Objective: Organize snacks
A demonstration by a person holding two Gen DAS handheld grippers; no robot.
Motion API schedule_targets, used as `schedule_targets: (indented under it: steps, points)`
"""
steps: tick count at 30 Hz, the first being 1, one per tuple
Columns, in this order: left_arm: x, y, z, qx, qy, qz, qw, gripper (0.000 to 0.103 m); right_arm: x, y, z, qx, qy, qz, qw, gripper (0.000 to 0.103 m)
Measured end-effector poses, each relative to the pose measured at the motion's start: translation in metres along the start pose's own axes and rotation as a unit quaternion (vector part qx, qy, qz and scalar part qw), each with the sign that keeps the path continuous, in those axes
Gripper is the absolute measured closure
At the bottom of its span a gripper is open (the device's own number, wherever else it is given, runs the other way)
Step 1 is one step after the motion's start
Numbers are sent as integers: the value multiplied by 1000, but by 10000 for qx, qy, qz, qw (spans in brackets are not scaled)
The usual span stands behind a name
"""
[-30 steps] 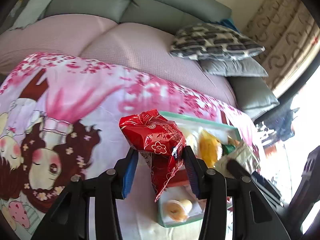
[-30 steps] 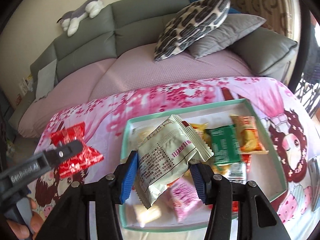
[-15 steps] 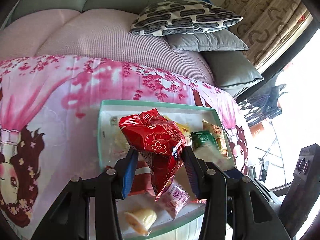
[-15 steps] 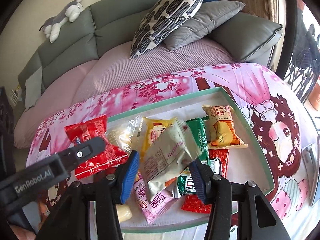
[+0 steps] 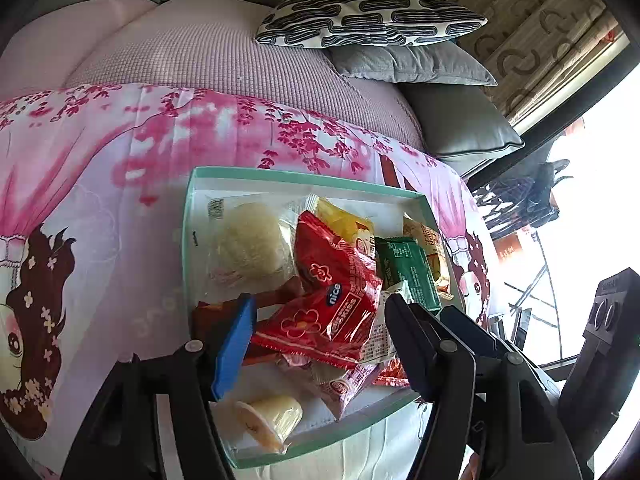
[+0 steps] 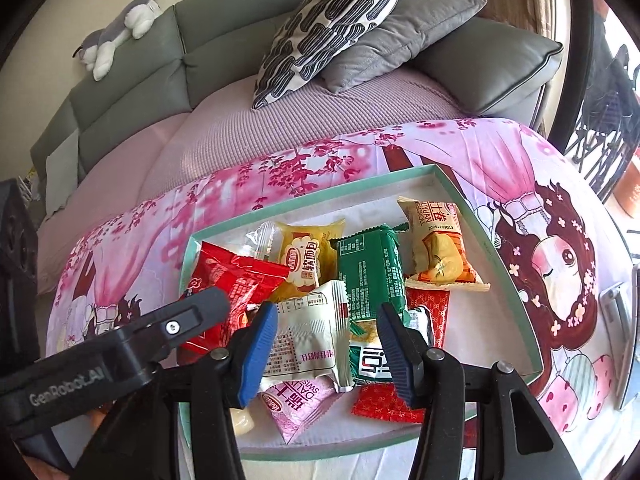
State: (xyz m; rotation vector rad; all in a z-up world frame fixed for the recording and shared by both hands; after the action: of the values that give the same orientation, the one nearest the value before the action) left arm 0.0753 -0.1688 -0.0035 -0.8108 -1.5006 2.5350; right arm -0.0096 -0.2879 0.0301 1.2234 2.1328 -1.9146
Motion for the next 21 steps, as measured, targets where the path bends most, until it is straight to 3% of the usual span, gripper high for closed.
schedule_targets:
  steps: [4, 8, 12, 17, 21]
  points:
    - [7, -17, -12, -595, 99, 243, 9979, 20, 4, 1, -4, 41, -136, -92, 9999, 26]
    - [9, -32, -25, -1331, 280, 551, 9892, 17, 9, 4, -10, 20, -294, -158, 9994, 17]
    - [10, -46, -39, -1790, 272, 796, 9803, 2, 11, 4, -12, 48, -356, -93, 9993, 1]
    - [20, -55, -59, -2385, 295, 883, 9667, 2, 17, 5, -13, -191, -219, -128, 9995, 0]
    - [31, -61, -69, -2818, 171, 954, 9546, 2, 23, 2, -16, -37, -303, -155, 9994, 0]
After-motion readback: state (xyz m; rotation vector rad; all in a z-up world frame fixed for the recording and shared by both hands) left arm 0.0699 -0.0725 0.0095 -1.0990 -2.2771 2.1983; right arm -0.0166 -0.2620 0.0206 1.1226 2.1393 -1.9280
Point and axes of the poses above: each gripper's, at about its wrist camera, not at the fingertips, and y roughly the way its jaws point, z to its right, x to its underside, the point moved 4 cm from there along y, roughly the way its jaws point, and after that the axes turned 6 degrees about -x, right-handed, at the moved point
